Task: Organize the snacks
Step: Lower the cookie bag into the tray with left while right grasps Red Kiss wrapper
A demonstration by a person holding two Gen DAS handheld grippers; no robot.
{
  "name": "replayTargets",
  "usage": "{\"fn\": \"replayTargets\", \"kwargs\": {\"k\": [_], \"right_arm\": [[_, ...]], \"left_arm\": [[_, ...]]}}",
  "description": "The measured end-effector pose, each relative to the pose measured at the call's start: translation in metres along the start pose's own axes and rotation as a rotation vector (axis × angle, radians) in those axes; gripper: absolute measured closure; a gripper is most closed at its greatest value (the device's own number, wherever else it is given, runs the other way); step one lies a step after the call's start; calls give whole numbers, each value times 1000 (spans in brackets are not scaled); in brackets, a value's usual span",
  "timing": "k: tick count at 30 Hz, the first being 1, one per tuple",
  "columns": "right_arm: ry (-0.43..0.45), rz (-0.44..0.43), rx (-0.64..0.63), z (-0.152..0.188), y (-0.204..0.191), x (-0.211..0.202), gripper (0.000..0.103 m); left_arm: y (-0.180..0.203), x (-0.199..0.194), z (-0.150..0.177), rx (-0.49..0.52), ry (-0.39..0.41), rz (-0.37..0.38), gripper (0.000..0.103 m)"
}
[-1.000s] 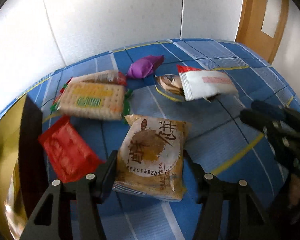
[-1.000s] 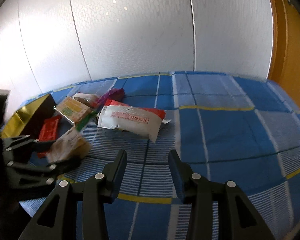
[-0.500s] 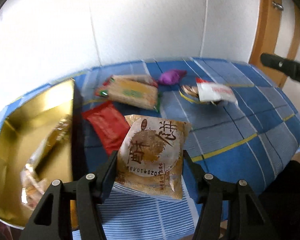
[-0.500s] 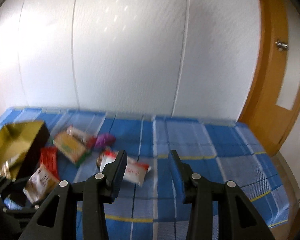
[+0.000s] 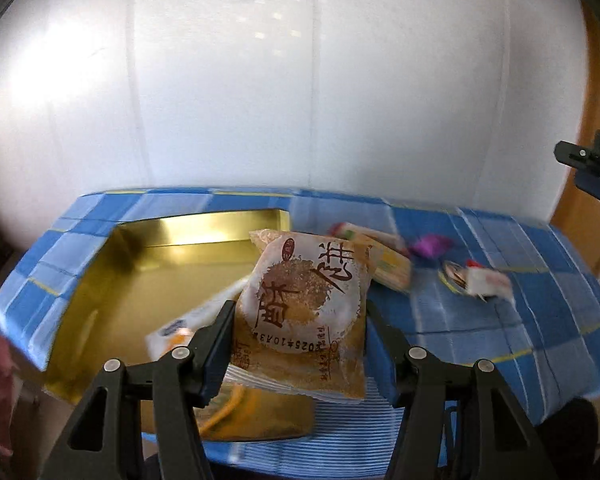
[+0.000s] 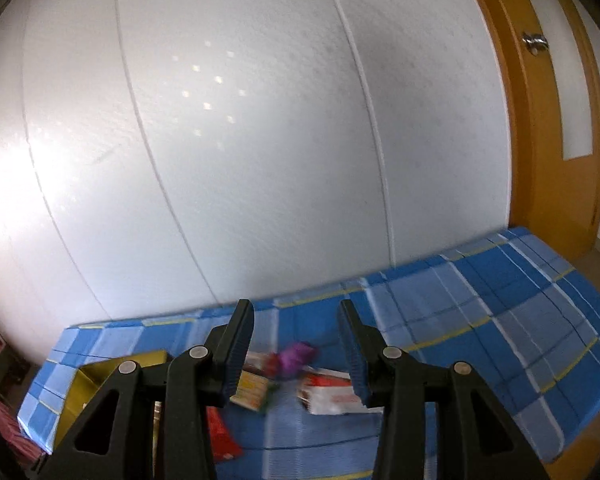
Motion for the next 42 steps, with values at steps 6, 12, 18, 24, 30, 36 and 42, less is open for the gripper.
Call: {"fn": "replayTargets", "kwargs": {"k": [6,12,18,24,30,36,42], "right_arm": [[29,-50,-101,5,-43,-9,59],[35,-94,-174,14,-66,-15,59],[42,-107,-214,19,-75,-16,59],[34,-108,-225,21,-76,-17,59],[15,-111,-249,24,-73,-8,59],[-96,-299,-505,53,-54,48,48],[-300,-279,-801,88,1,122,48]], "left_arm": [[-39,-26,1,-72,33,-82,43],[-71,-44,9,-138,54,-135,43],[-80,-45,10,-156,60,-158,43],[-79,-45,10,-153,58,-160,43],[-75,-40,10,-147,43,-161,43],[-71,-35,12,-136,27,-150,43],[-64,-23,18,-118,-5,-125,43]]}}
Point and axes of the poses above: each gripper's, at about its wrist camera, not at the fingertips, and x roughly the way its jaws point, y to its right, z to its underside, the point moved 4 cm from there along x, roughly the way its jaws point, and after that the axes turned 15 degrees about z, right-handed, at the moved point
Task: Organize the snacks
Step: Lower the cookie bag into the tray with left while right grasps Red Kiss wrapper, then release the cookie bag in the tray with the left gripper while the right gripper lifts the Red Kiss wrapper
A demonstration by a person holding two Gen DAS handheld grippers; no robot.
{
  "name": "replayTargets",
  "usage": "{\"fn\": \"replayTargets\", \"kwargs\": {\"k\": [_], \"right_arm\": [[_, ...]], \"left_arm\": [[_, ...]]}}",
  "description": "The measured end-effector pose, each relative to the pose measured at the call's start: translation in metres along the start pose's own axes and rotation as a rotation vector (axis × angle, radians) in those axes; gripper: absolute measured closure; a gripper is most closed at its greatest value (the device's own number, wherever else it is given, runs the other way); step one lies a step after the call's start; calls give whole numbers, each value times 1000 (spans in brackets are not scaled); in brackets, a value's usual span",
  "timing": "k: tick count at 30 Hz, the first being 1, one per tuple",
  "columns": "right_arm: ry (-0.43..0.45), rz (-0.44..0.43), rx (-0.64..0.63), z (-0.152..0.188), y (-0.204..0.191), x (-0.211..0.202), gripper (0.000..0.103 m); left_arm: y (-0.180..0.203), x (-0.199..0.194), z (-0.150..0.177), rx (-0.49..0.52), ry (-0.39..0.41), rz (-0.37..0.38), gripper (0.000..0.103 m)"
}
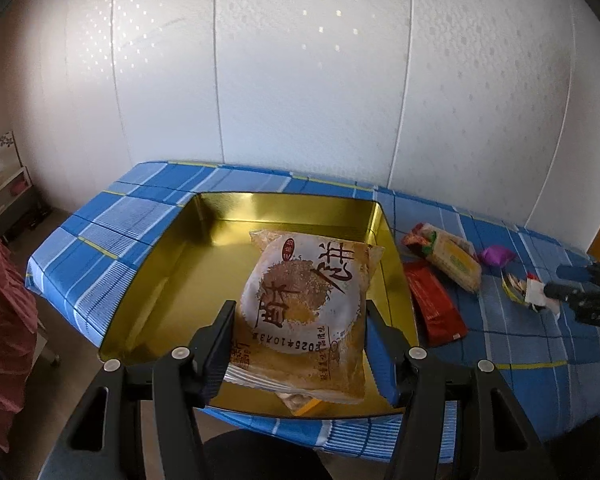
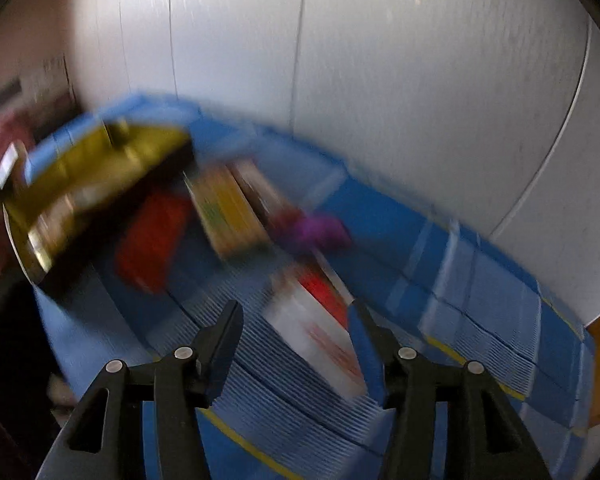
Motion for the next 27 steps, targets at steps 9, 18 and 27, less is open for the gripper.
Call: {"fn": "replayTargets", "kwargs": {"k": [9,18,27], "right_arm": [[-134,31,-161,8,-10,57,56],[-99,27,-35,27,-6,36,68],[-109,19,179,56,-2,12,68]], "left_arm": [[12,11,6,29,-39,27,43],[-9,18,4,-38,-71,55,43],[-28,51,-27,-126,-94,120,43]]}}
Point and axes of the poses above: each gripper's, at about its wrist camera, not at the fingertips, and x roughly the way its jaws point, y to its right, z to its underside, the point moved 4 cm from there along x, roughly the way its jaws point, and after that the axes turned 15 degrees about z, right-handed, at the moved point
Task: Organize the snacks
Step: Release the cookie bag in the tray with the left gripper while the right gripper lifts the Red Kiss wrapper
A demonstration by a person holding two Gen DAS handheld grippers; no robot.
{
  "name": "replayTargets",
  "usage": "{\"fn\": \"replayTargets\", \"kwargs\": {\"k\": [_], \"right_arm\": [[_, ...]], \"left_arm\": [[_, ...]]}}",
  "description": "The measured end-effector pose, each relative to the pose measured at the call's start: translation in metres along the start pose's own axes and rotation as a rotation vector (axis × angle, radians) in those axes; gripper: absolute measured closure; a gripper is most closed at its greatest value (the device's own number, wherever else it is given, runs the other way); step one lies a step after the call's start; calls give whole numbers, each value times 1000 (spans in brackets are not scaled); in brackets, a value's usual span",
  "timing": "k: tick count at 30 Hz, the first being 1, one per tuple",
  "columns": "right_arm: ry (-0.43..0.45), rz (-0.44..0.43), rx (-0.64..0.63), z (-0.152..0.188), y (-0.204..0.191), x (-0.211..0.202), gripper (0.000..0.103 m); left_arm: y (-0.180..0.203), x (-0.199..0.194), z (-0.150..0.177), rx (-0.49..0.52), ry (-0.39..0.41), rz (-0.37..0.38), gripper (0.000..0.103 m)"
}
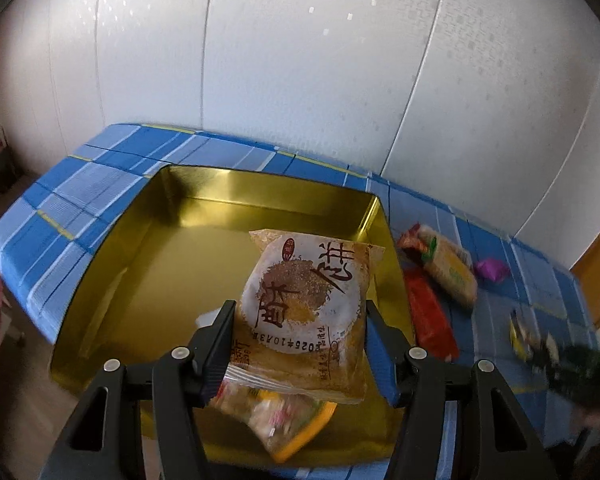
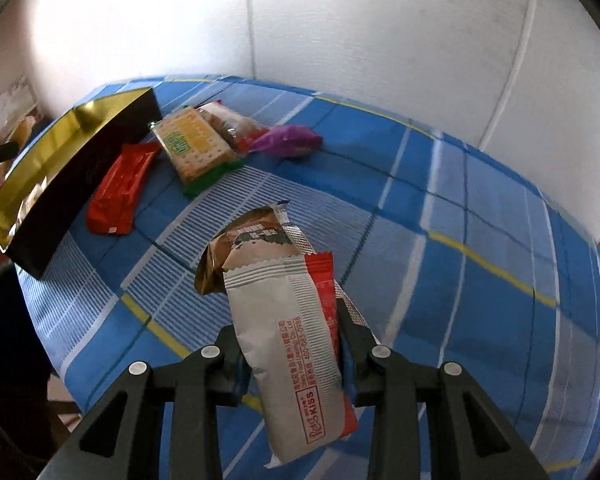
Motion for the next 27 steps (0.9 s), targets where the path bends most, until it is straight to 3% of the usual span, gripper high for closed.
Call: {"fn": "replayTargets", "kwargs": {"k": [7,13,20,27], "right_arm": [[-34,-30,166,8,14,2,60],[-45,-63,208,10,20,5,55],[-58,-134,222,17,25,-3,53],[-69,-142,162,24,22,-12,49]], "left_arm": [[-15,44,-33,-88,-35,14,42],[-33,50,-45,-109,-19,-94,37],[-24,17,-15,-33,0,-145,36],[-1,-2,18,27,-15,-115,36]]}}
Point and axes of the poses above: each gripper's, at about its wrist camera, not at the fingertips, and x roughly the way its jaws point, y to its right, z to its underside, the point moved 4 cm from there along x, roughly the way its jaws point, and after that the axes turned 15 degrees about z, right-handed, at the moved point
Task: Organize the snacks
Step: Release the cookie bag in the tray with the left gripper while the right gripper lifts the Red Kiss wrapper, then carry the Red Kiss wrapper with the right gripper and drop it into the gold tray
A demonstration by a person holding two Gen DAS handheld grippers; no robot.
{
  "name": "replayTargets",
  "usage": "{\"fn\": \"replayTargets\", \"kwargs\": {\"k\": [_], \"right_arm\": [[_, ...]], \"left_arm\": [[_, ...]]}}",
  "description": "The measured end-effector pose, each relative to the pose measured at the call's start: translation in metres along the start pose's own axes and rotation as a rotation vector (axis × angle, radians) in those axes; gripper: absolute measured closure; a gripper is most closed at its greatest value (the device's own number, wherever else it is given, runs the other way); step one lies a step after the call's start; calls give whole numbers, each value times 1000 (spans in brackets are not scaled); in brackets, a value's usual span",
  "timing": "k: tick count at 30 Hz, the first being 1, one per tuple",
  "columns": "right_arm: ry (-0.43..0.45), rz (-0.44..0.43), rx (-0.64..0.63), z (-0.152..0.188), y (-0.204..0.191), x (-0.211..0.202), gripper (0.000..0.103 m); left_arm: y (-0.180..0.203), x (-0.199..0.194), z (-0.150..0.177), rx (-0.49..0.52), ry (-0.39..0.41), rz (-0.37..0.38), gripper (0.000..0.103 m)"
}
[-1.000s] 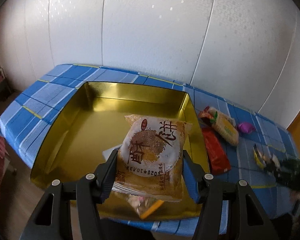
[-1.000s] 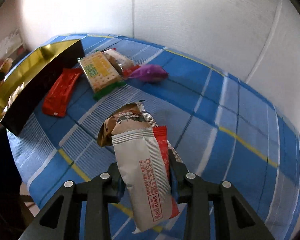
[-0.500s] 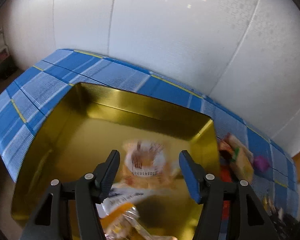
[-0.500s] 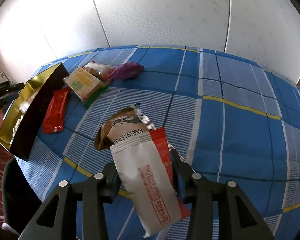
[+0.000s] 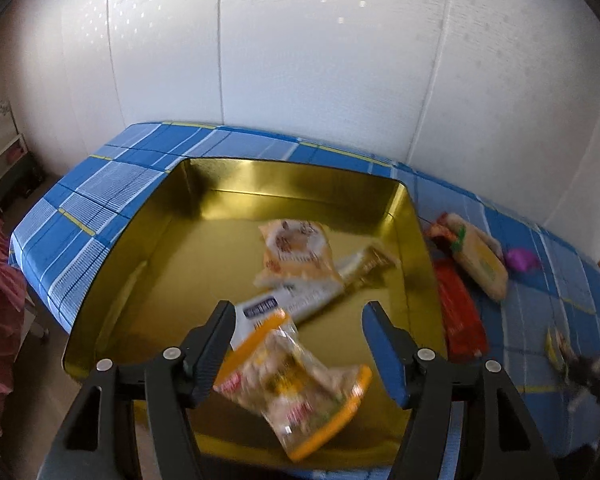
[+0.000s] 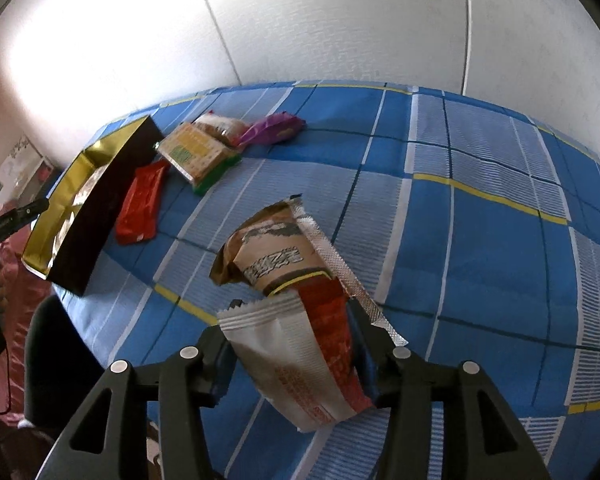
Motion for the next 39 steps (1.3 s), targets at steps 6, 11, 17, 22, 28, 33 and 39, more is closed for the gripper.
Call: {"fn": "replayTargets", "kwargs": {"k": [6,11,17,22,28,33,39], "right_arm": [[-2,51,-53,9,-3,-4,44],[7,83,-71,13,-3,-10,54],[-15,102,-79,27,1,-18,52],[-49,152,-77,40,6,-10,63],[-2,196,-72,43,3,-28,74],[92,135,-51,27,-13,-60,74],[123,-36,-111,-2,-80,-63,74]], "left_arm": [[15,-12,12,22,-2,33,36],[24,-18,16,45,5,39,36],[29,-22,24,63,4,52,36],[35,-22,30,77,-1,61,36],[39,-31,31,125,30,25,36],[27,-36,30,91,48,-14,36],[5,-50,27,41,111,-92,36]]}}
Point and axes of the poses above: each gripper's, at about its wrist camera, not at the fingertips, and x roughly the way its jaws point, y to its right, z to its underside, the point moved 4 cm from there along x, roughly the way its jaws point, and after that the axes turned 15 degrees about z, right-handed, at the moved point
